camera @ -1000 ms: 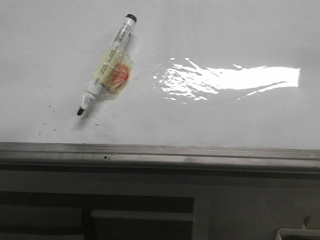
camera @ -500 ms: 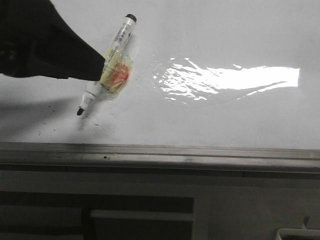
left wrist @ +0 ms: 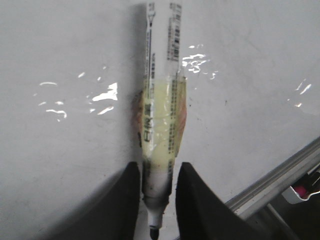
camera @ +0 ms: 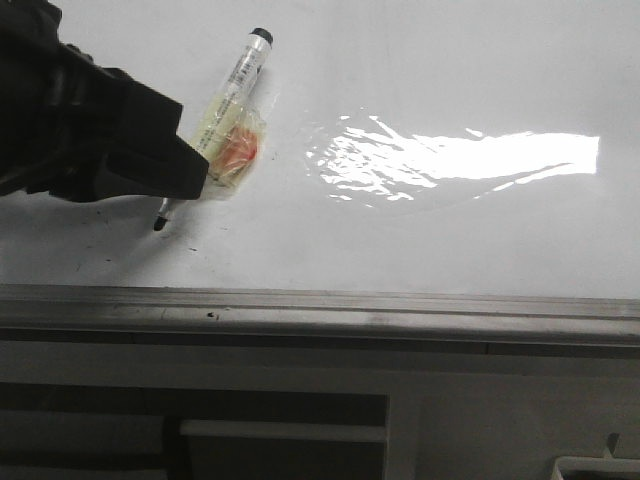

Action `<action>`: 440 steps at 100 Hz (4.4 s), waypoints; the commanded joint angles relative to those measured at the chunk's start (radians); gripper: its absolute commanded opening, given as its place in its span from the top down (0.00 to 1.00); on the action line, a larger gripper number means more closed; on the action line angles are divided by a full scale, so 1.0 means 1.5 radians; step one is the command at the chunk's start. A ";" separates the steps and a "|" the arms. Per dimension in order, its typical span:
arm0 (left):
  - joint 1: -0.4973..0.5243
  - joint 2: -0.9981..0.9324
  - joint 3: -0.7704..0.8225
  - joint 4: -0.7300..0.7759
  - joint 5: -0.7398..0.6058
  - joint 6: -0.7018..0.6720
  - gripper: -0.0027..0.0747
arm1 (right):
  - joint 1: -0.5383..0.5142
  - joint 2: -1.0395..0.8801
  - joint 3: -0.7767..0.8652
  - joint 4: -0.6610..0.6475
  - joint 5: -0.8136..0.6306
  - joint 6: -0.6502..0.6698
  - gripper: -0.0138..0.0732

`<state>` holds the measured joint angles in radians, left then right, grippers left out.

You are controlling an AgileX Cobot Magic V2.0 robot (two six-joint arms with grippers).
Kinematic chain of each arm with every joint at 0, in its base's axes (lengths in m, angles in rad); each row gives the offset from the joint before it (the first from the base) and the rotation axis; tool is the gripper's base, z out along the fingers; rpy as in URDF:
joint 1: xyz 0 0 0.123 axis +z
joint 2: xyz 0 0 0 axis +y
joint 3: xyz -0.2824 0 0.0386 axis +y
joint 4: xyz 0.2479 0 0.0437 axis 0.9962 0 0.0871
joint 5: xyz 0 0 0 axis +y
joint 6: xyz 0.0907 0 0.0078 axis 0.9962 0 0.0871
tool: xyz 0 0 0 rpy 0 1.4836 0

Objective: Write number 5 on whiteboard

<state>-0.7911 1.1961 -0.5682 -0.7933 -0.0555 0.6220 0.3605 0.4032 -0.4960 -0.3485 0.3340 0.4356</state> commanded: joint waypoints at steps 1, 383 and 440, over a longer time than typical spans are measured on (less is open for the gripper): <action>-0.005 -0.009 -0.023 -0.004 -0.046 0.001 0.93 | 0.001 0.009 -0.023 -0.014 -0.059 -0.002 0.29; -0.224 -0.123 -0.023 0.490 0.045 0.001 0.99 | 0.452 0.354 -0.110 0.072 -0.127 -0.220 0.30; -0.224 -0.123 -0.023 0.481 0.045 -0.001 0.99 | 0.453 0.356 -0.110 0.074 -0.120 -0.220 0.92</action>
<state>-1.1194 1.0295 -0.5769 -0.0494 0.0918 0.6366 1.0390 0.9441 -0.6251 -0.2332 0.2265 0.1040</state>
